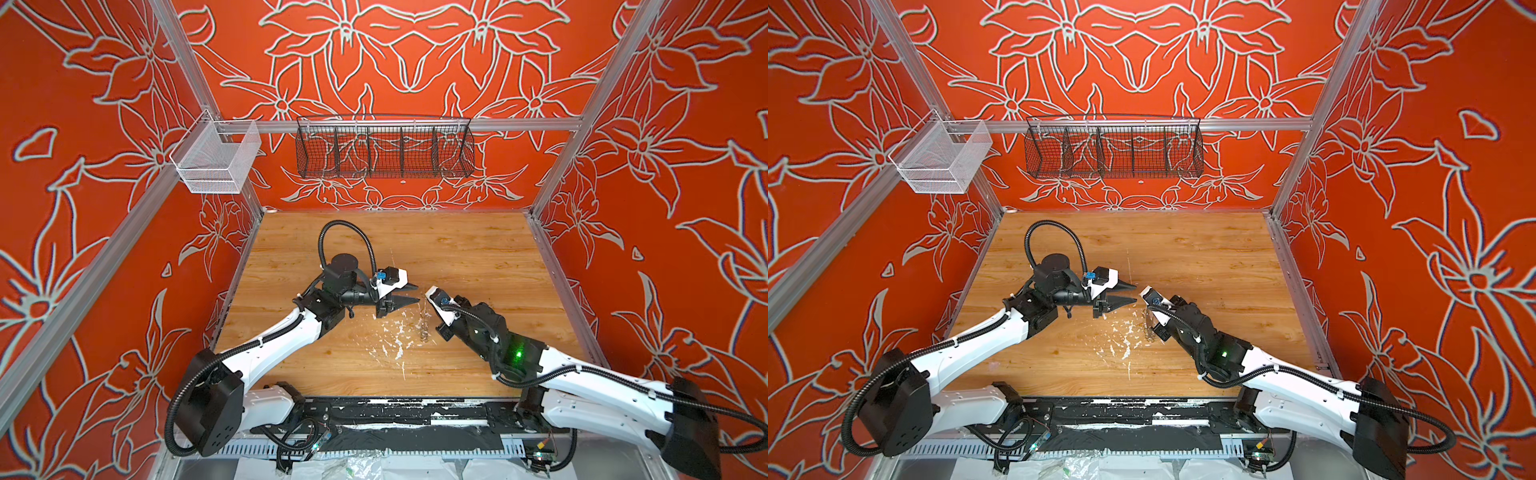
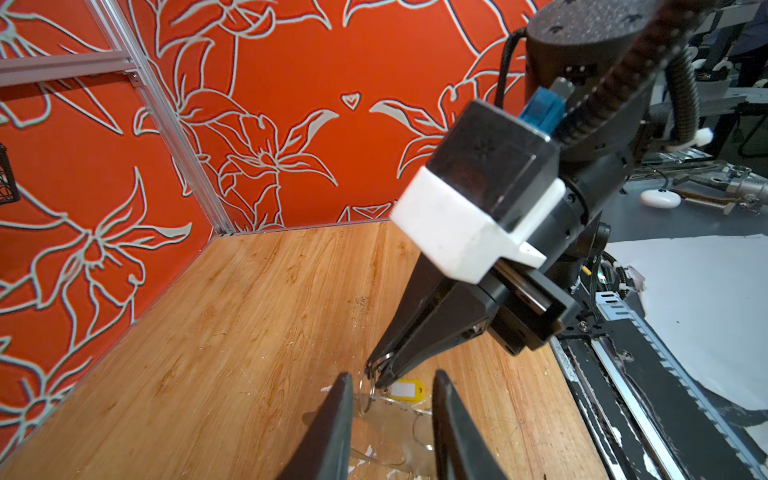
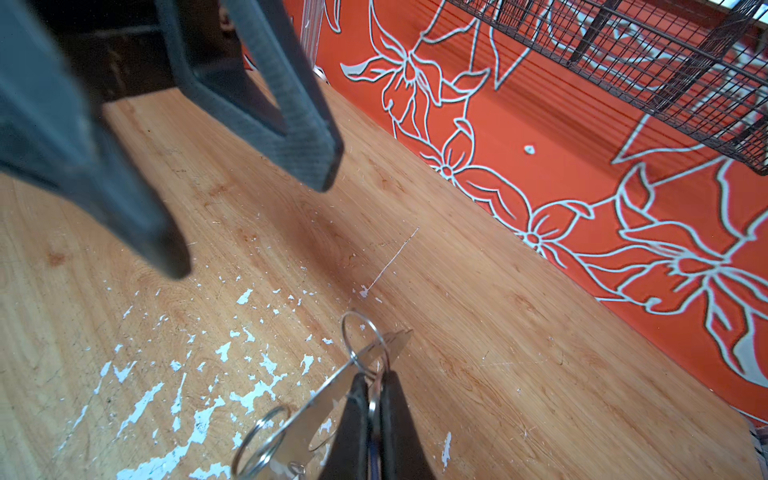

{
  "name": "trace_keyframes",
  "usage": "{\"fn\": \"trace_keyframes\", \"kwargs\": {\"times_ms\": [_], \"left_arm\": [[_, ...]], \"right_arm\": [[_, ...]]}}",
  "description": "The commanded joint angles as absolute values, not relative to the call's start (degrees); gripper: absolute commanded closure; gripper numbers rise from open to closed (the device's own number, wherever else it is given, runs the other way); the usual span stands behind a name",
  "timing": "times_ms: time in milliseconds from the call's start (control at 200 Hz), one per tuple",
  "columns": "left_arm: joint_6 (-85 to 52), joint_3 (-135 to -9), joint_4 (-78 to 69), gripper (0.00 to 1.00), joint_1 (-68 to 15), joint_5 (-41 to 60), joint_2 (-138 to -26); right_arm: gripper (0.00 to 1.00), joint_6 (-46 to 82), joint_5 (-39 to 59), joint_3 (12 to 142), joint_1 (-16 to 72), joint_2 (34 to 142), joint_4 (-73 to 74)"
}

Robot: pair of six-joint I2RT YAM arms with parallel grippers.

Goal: Put the keys on the keyring

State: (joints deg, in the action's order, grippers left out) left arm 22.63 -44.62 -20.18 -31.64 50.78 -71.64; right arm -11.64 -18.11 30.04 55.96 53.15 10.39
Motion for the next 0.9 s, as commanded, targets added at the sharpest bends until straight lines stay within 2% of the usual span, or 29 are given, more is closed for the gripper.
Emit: {"fn": "trace_keyframes", "kwargs": {"times_ms": [0, 240, 896], "left_arm": [[22.3, -44.2, -20.5, 0.68, -32.6, 50.4, -71.7], [23.4, -45.5, -17.2, 0.69, -33.1, 49.7, -71.5], [27.9, -45.4, -13.9, 0.70, -33.8, 49.6, -69.4]], "right_arm": [[1.00, -12.7, -17.1, 30.3, 56.2, 53.2, 13.6], [1.00, -12.5, -15.6, 26.3, 56.2, 49.2, 17.9], [1.00, -12.9, -13.9, 27.2, 56.2, 50.0, 18.6]]}}
